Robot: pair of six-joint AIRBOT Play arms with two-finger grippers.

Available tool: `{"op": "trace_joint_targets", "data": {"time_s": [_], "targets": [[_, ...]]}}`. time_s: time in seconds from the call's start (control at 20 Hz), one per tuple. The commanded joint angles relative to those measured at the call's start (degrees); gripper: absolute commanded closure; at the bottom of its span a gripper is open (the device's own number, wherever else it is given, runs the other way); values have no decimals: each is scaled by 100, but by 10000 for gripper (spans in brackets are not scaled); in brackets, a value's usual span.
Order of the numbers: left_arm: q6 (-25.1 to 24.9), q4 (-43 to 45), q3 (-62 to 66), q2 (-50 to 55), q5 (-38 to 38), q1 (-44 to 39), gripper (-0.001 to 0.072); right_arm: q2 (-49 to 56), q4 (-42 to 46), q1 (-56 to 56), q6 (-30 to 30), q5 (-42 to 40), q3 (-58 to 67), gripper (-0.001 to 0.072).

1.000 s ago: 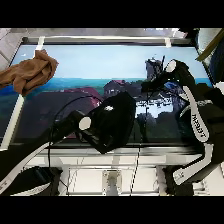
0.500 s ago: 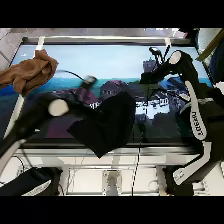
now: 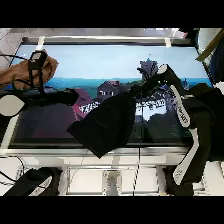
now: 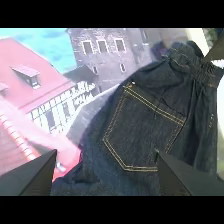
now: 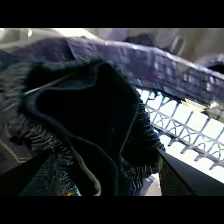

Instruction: Fold the clothes and pants, and hang the long-sleeved shirts on hangers.

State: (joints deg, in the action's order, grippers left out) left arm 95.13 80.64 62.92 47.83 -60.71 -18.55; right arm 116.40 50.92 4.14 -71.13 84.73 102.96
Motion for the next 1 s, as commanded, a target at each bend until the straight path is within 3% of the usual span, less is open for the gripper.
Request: {"op": "trace_joint_targets", "data": {"time_s": [0.0,0.2,0.3,0.4,0.55,0.95], "targets": [[125,35,4,11,7,79,16,297,-72,7,33,205,7,30],[223,35,4,26,7,79,17,446,-52,22,125,208,7,57],[223,35,4,26,4,79,17,448,-31,55,195,157,7,242],[223,35,4,26,4,79,17,450,-33,90,326,107,7,354],[221,37,4,26,7,79,17,448,-31,101,337,-107,7,700],[221,37,4,24,9,79,17,-105,-66,-723,55,-195,1700,703]]}}
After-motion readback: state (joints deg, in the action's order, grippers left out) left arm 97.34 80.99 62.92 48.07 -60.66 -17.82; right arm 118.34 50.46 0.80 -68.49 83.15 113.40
